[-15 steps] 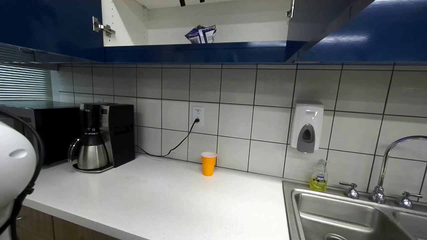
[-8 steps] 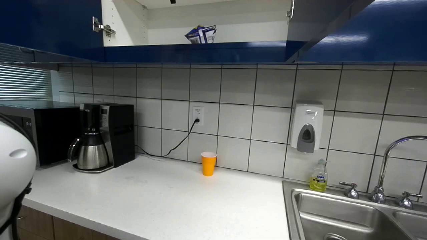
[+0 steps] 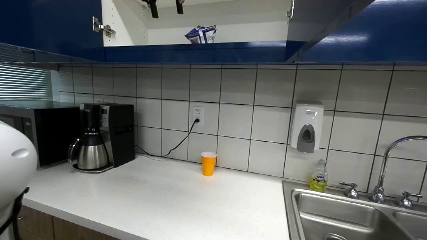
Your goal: Put the packet inside the cupboard
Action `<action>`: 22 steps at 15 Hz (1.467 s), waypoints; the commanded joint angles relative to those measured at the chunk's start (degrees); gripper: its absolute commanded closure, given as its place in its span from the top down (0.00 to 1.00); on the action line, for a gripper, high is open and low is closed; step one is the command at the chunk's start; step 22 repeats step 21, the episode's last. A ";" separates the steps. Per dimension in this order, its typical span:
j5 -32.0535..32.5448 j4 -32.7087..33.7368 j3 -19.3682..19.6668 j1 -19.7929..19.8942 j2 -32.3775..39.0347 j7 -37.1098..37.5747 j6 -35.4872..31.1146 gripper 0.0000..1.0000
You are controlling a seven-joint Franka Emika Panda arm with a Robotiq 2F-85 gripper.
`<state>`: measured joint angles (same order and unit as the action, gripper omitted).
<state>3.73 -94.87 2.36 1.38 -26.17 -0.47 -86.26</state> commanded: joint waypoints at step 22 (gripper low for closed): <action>1.18 -49.65 -0.26 -1.26 -19.96 -3.50 -11.26 1.00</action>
